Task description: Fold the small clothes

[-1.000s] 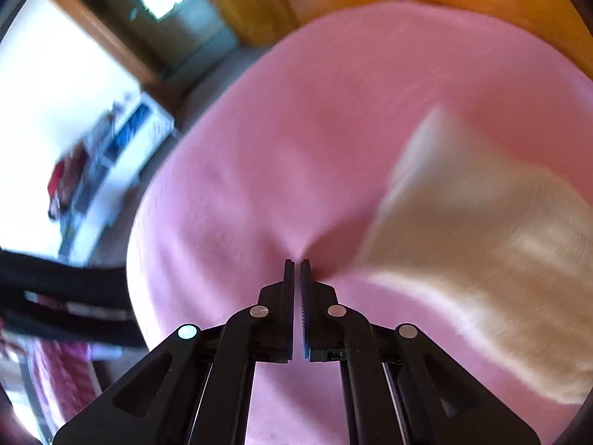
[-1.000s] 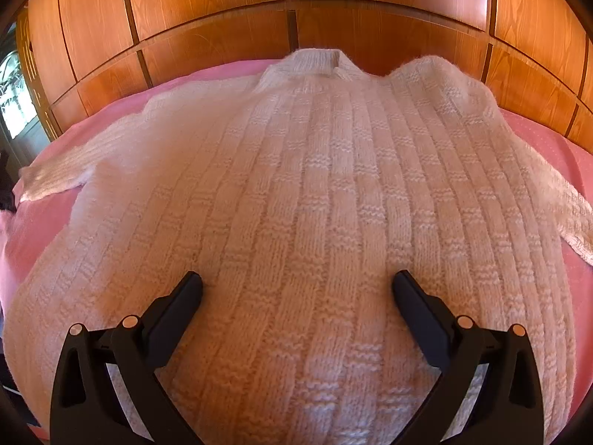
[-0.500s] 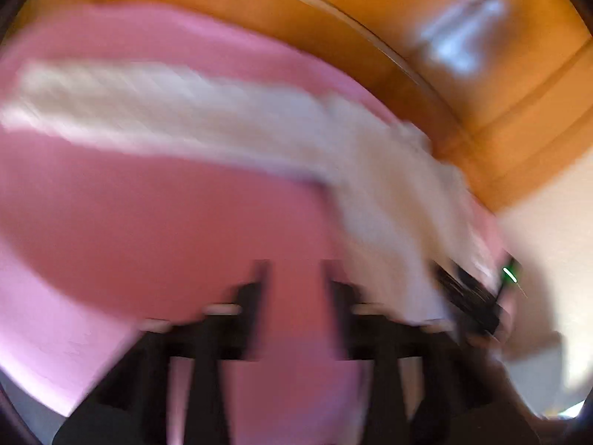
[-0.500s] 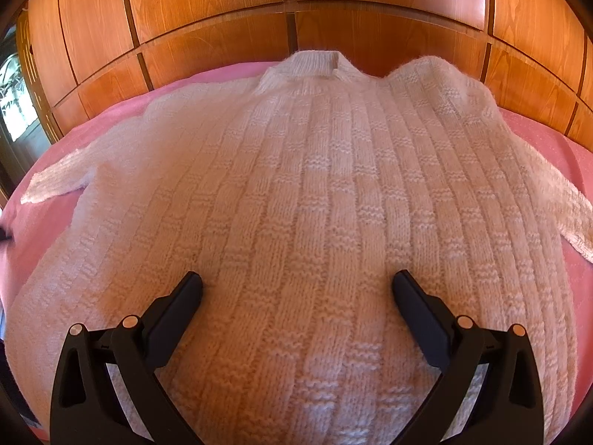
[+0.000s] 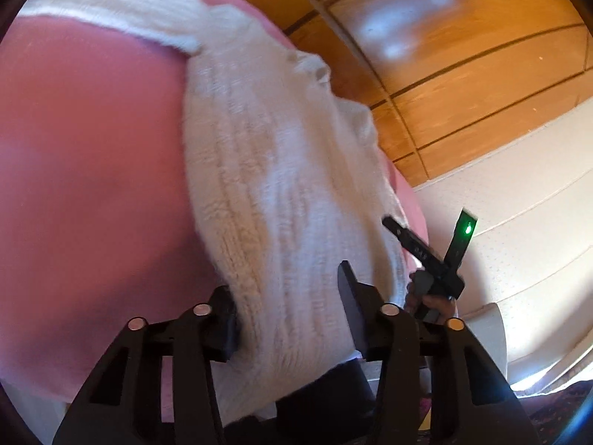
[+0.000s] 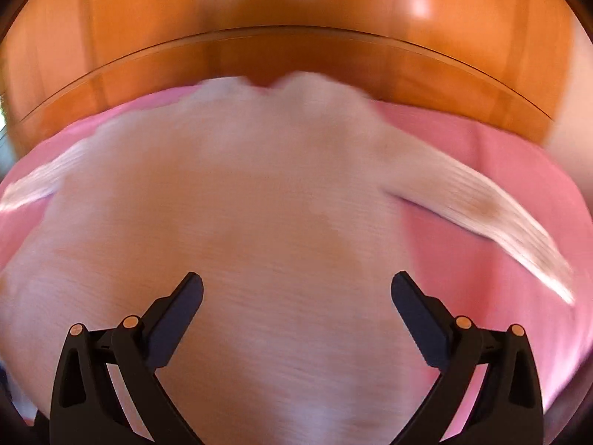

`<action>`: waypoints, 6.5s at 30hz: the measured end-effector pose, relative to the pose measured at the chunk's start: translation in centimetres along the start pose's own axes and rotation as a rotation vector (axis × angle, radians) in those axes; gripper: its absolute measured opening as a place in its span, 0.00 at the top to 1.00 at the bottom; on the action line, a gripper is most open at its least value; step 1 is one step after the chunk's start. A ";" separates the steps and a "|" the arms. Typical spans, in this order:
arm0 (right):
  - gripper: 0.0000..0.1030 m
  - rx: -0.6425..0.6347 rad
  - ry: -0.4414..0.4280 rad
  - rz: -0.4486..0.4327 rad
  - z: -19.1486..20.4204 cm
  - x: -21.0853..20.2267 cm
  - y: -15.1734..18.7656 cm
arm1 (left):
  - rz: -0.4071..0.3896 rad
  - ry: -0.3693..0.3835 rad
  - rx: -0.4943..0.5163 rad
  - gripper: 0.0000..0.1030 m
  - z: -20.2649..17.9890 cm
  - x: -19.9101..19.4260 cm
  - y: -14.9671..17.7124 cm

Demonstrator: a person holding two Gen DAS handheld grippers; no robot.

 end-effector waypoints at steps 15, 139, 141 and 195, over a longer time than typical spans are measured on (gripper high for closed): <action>0.91 0.087 -0.299 0.078 -2.5 -6.9 3.4 | -0.021 -0.051 0.161 0.95 -4.9 -3.5 -3.2; 0.34 0.198 -0.559 -0.039 10.6 7.1 -17.4 | -0.121 -0.276 0.106 0.31 -2.1 10.3 -11.7; 0.29 0.237 -0.505 -0.025 8.2 7.0 -15.1 | -0.115 -0.262 0.092 0.31 -2.2 11.0 -12.5; 0.02 0.103 -0.037 0.040 3.9 15.9 -14.4 | -0.529 -0.547 -0.542 0.48 19.9 -8.8 -17.1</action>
Point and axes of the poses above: each gripper's, at about its wrist camera, not at the fingertips, and x roughly the way its jaws point, z to its left, y to its underside, the point moved 6 cm from there along x, roughly the way its jaws point, and after that the axes turned 4 degrees about -y, right-handed, at the moved point
